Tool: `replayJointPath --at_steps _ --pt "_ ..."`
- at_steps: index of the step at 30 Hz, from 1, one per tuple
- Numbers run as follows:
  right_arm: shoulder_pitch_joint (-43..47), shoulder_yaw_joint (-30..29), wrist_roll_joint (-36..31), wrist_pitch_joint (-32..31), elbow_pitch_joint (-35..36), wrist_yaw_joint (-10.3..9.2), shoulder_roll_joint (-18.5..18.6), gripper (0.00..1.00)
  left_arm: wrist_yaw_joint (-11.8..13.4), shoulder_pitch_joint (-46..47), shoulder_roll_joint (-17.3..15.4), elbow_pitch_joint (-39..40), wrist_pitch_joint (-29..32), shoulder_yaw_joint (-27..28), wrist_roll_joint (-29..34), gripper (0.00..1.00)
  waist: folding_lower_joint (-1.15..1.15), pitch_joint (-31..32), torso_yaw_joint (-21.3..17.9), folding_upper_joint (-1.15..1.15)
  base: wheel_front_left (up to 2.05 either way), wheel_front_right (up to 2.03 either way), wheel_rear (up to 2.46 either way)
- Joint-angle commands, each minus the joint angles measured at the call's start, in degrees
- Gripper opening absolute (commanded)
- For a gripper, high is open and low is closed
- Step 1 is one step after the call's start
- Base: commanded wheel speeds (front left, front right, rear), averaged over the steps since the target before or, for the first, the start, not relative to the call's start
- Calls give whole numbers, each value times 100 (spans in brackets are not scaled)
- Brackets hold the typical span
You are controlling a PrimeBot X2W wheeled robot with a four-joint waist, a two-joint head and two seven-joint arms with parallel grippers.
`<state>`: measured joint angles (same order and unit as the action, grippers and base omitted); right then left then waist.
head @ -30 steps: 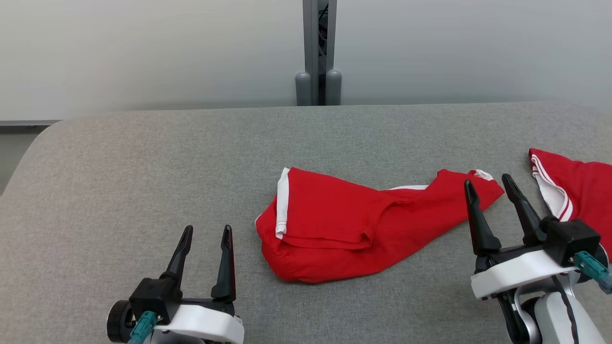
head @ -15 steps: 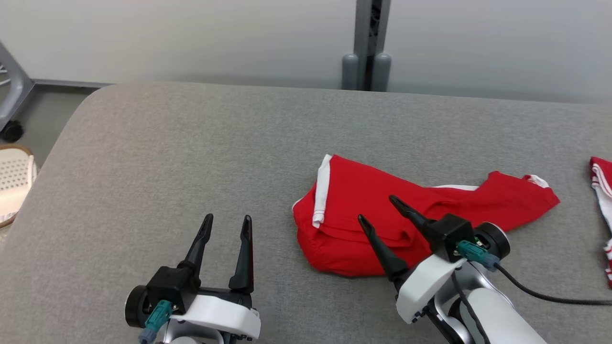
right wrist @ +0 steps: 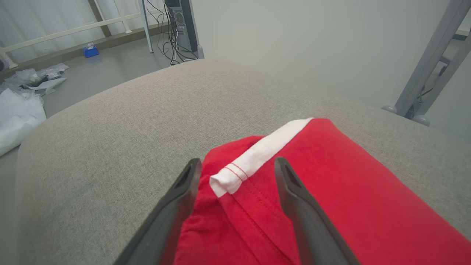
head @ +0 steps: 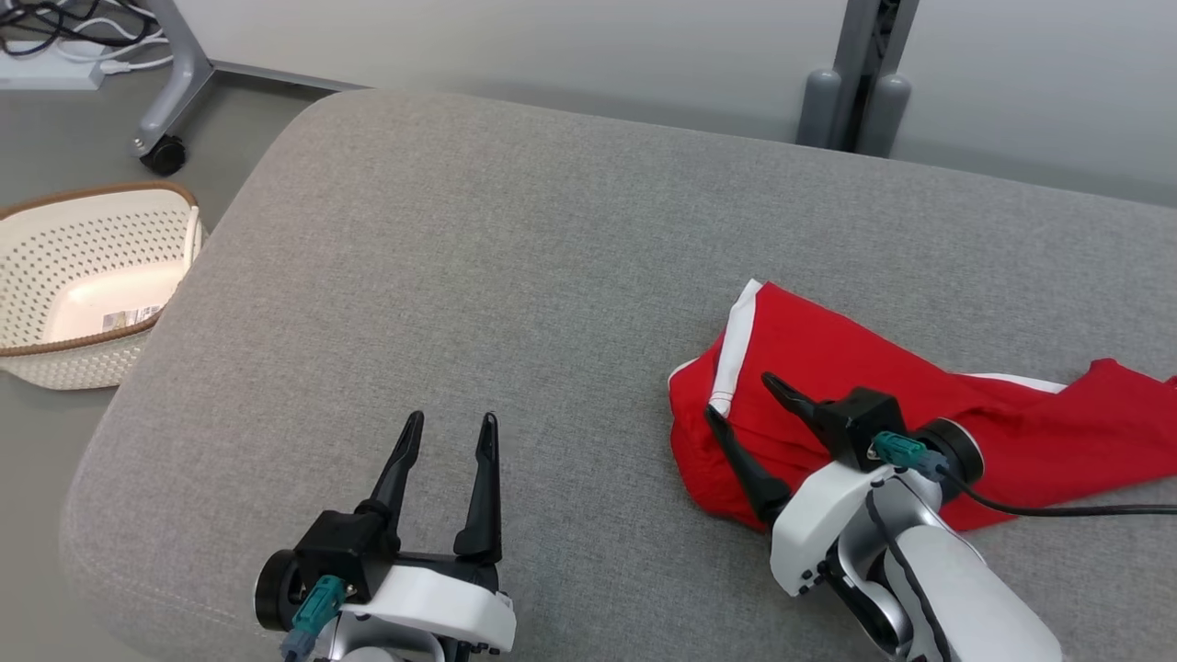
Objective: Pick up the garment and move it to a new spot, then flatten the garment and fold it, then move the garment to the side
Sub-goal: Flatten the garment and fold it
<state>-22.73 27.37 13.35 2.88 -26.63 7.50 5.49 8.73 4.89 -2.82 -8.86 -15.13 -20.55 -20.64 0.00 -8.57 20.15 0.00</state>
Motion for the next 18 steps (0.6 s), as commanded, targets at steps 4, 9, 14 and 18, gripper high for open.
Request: replayJointPath --at_steps 4,9,14,18 --pt "-128 -76 14 58 -200 -1 -32 100 57 49 -21 25 -1 -25 -33 100 0 -75 135 0 0 0 0" --pt "-166 -68 97 3 -359 -1 -63 82 84 54 -21 43 -1 -16 -45 100 0 -102 139 0 0 0 0" --pt "-216 -56 149 48 -441 -1 -75 0 101 98 -22 54 -1 -45 -54 100 0 -138 112 0 0 0 0" --pt "-248 -79 156 150 -440 -1 -31 0 103 106 -21 39 -1 -34 -51 100 0 -132 77 0 0 0 0"
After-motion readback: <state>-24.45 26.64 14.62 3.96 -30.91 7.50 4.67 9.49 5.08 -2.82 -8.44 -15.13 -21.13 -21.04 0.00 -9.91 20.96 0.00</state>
